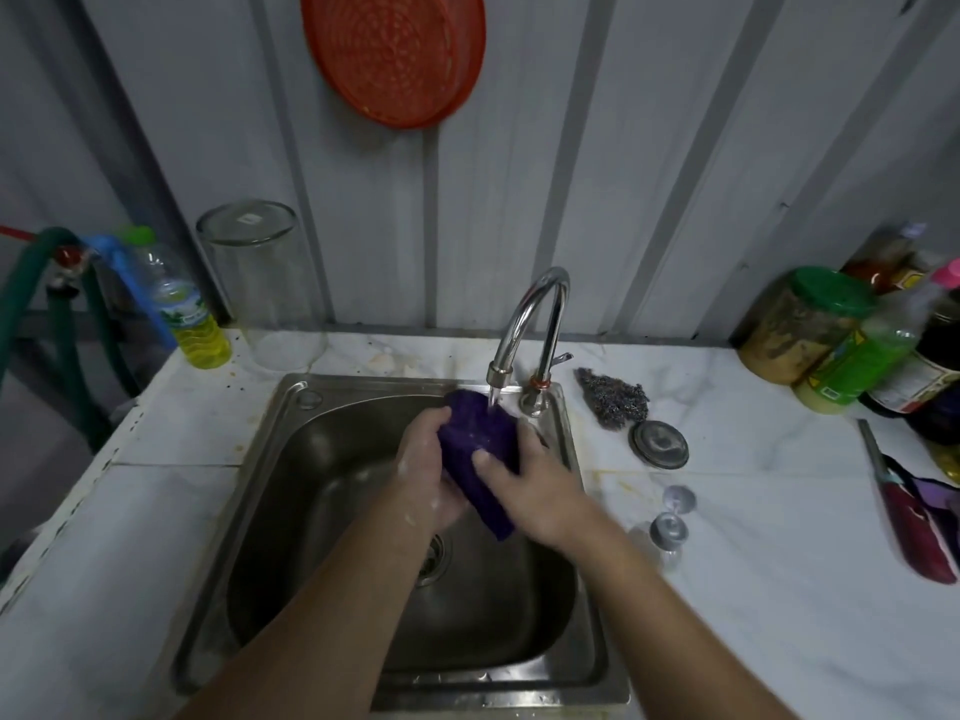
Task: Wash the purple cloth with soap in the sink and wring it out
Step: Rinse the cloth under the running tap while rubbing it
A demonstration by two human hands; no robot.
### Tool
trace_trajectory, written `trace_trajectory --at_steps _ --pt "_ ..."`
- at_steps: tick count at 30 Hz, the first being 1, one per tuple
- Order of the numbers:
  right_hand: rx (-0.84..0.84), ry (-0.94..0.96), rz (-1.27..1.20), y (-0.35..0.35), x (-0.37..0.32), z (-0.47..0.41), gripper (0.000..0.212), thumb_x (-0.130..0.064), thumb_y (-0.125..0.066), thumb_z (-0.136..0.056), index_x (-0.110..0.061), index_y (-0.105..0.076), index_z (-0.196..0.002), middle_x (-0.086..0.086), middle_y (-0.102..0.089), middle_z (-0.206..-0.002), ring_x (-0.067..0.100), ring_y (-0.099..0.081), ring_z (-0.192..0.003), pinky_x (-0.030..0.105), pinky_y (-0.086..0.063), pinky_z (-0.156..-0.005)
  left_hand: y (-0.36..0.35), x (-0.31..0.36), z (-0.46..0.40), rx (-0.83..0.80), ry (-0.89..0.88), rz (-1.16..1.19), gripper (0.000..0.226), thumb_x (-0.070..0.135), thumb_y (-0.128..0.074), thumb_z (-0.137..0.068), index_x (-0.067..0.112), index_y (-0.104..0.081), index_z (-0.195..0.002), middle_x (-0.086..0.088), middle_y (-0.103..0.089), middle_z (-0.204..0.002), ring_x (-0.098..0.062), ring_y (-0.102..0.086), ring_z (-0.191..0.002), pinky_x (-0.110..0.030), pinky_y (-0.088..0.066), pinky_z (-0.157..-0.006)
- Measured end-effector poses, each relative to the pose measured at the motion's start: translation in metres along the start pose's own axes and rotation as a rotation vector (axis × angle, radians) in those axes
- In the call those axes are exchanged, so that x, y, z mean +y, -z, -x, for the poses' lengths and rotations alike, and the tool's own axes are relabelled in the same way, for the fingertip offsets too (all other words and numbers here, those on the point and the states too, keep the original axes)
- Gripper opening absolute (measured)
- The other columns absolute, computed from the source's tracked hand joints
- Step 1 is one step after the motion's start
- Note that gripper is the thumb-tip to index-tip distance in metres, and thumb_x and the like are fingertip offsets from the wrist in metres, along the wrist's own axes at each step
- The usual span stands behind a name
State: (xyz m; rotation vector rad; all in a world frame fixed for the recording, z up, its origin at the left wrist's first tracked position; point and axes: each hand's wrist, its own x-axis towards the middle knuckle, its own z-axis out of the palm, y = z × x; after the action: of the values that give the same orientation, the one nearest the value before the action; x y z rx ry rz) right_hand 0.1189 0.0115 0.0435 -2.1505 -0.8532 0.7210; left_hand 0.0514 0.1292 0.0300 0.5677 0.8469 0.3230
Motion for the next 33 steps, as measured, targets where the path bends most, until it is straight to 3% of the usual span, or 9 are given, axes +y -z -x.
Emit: trace_trajectory --at_steps 4,7,10,13,19,25,27,30,33 --pt "0.215 0.217 -0.541 -0.043 0.023 -0.001 0.073 -0.032 -0.077 -0.083 -0.03 -0.042 -0.146 0.01 -0.063 -0.132 0.02 -0.066 -0.118 0.033 -0.054 -0.099 0.0 -0.006 0.002 -0.03 -0.016 -0.012 0.021 0.008 -0.062 -0.088 -0.001 -0.072 -0.104 -0.021 -0.076 -0.087 -0.035 -0.071 -0.087 -0.042 -0.059 -0.07" --pt "0.317 0.243 -0.539 -0.05 0.027 -0.011 0.078 -0.04 -0.078 -0.079 -0.047 -0.039 -0.146 0.004 -0.062 -0.135 0.014 -0.064 -0.12 0.031 -0.053 -0.101 0.002 -0.004 0.0 -0.061 -0.035 -0.123 0.021 -0.001 -0.059 -0.088 0.002 -0.074 -0.103 -0.017 -0.077 -0.083 -0.029 -0.076 -0.077 -0.035 -0.062 -0.06" --pt "0.29 0.239 -0.447 -0.054 0.03 -0.022 0.09 -0.051 -0.074 -0.08 -0.039 -0.029 -0.156 -0.001 -0.055 -0.143 0.011 -0.057 -0.129 0.038 -0.048 -0.11 0.0 0.008 -0.005 -0.024 -0.045 -0.245 0.017 0.002 -0.061 -0.089 0.005 -0.075 -0.098 -0.013 -0.078 -0.074 -0.025 -0.077 -0.063 -0.032 -0.06 -0.052" --pt "0.308 0.262 -0.385 -0.054 0.027 -0.03 0.075 -0.055 -0.068 -0.082 -0.053 -0.033 -0.148 -0.006 -0.057 -0.139 0.005 -0.057 -0.126 0.033 -0.048 -0.108 -0.005 0.017 -0.011 0.074 0.005 -0.286 0.016 0.006 -0.058 -0.086 0.003 -0.073 -0.092 -0.011 -0.074 -0.063 -0.026 -0.073 -0.057 -0.03 -0.057 -0.048" --pt "0.29 0.315 -0.426 -0.053 0.018 -0.039 0.049 -0.038 -0.062 -0.095 -0.028 -0.056 -0.142 -0.005 -0.067 -0.132 0.01 -0.064 -0.122 0.035 -0.053 -0.104 -0.006 0.014 -0.02 -0.005 -0.108 -0.079 0.033 0.039 -0.068 -0.09 0.009 -0.075 -0.104 -0.015 -0.076 -0.099 -0.028 -0.074 -0.088 -0.04 -0.06 -0.075" --pt "0.402 0.124 -0.387 -0.053 0.013 -0.04 0.031 -0.054 -0.051 -0.089 -0.037 -0.07 -0.107 -0.028 -0.072 -0.095 -0.011 -0.065 -0.089 0.004 -0.045 -0.069 -0.02 0.011 -0.032 0.116 -0.157 -0.186 0.043 0.038 -0.072 -0.093 0.0 -0.069 -0.112 -0.016 -0.074 -0.099 -0.027 -0.072 -0.082 -0.036 -0.061 -0.077" --pt "0.433 0.068 -0.344 -0.052 0.016 -0.043 0.035 -0.061 -0.044 -0.088 -0.035 -0.068 -0.094 -0.021 -0.072 -0.082 -0.007 -0.066 -0.08 0.009 -0.044 -0.064 -0.023 0.006 -0.036 0.178 -0.151 -0.185 0.04 0.045 -0.071 -0.092 0.007 -0.072 -0.105 -0.011 -0.078 -0.097 -0.021 -0.076 -0.081 -0.031 -0.062 -0.076" --pt "0.432 -0.01 -0.351 -0.053 0.021 -0.048 0.047 -0.063 -0.038 -0.084 -0.03 -0.07 -0.086 -0.011 -0.073 -0.074 0.0 -0.067 -0.076 0.026 -0.052 -0.071 -0.028 0.0 -0.039 0.221 -0.19 -0.185 0.028 0.043 -0.067 -0.096 0.016 -0.072 -0.089 -0.004 -0.076 -0.076 -0.009 -0.073 -0.052 -0.017 -0.053 -0.043" --pt "0.42 -0.137 -0.469 -0.054 0.018 -0.051 0.046 -0.06 -0.039 -0.084 -0.024 -0.067 -0.074 -0.001 -0.072 -0.066 0.019 -0.069 -0.07 0.039 -0.055 -0.072 -0.029 -0.002 -0.041 0.244 -0.241 -0.262 0.03 0.039 -0.067 -0.096 0.012 -0.071 -0.082 -0.004 -0.071 -0.068 -0.011 -0.067 -0.048 -0.02 -0.05 -0.044"
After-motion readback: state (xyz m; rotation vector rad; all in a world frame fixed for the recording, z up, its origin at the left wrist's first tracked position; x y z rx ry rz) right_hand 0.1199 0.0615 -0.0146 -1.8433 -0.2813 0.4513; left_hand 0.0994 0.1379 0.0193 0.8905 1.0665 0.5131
